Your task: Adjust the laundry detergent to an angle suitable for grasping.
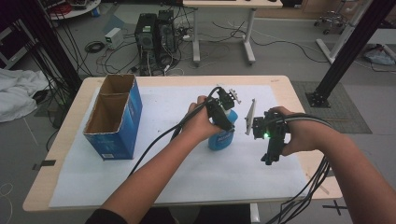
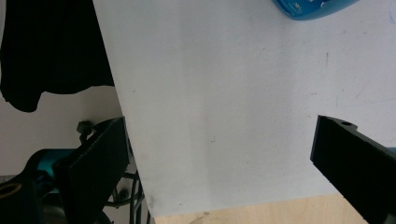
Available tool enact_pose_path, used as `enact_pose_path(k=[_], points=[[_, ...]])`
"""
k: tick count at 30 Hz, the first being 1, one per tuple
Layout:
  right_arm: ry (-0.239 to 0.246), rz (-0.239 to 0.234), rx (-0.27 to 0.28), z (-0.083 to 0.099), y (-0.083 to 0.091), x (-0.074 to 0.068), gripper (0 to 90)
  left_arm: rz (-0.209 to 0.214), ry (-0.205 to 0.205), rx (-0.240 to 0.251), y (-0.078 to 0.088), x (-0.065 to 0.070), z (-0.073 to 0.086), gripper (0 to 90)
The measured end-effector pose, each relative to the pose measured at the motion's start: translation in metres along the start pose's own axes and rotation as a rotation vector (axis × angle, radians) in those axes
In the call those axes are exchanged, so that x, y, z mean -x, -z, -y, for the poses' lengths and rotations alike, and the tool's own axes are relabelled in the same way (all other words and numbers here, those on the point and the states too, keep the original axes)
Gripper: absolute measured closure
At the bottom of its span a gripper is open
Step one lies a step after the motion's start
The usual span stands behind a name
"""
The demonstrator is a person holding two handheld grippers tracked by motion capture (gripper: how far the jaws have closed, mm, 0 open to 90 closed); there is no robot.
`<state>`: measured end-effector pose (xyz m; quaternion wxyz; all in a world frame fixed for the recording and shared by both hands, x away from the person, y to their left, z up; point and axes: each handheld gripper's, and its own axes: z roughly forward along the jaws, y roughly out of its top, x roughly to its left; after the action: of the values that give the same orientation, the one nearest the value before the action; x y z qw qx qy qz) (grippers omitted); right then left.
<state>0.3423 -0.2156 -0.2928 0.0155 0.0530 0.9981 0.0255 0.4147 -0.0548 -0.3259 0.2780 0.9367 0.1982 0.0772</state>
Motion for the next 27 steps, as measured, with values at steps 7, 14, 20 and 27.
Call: enact_pose_path(k=[7, 14, 20, 27], points=[[-0.003, 0.001, -0.001, 0.000, 0.000, 0.000, 3.7, -0.006, -0.016, -0.014, 0.001, 0.001, -0.001, 38.5], [-0.004, 0.002, -0.002, 0.000, 0.000, 0.000, 3.7, -0.009, -0.052, -0.033, 0.001, 0.003, -0.002, 39.0], [0.001, 0.001, -0.001, 0.000, 0.000, 0.000, 3.7, -0.015, -0.098, -0.041, 0.002, 0.008, -0.004, 39.2], [0.004, 0.001, 0.000, 0.000, 0.000, 0.000, 3.7, -0.006, -0.099, -0.039, 0.014, 0.004, -0.004, 39.2]])
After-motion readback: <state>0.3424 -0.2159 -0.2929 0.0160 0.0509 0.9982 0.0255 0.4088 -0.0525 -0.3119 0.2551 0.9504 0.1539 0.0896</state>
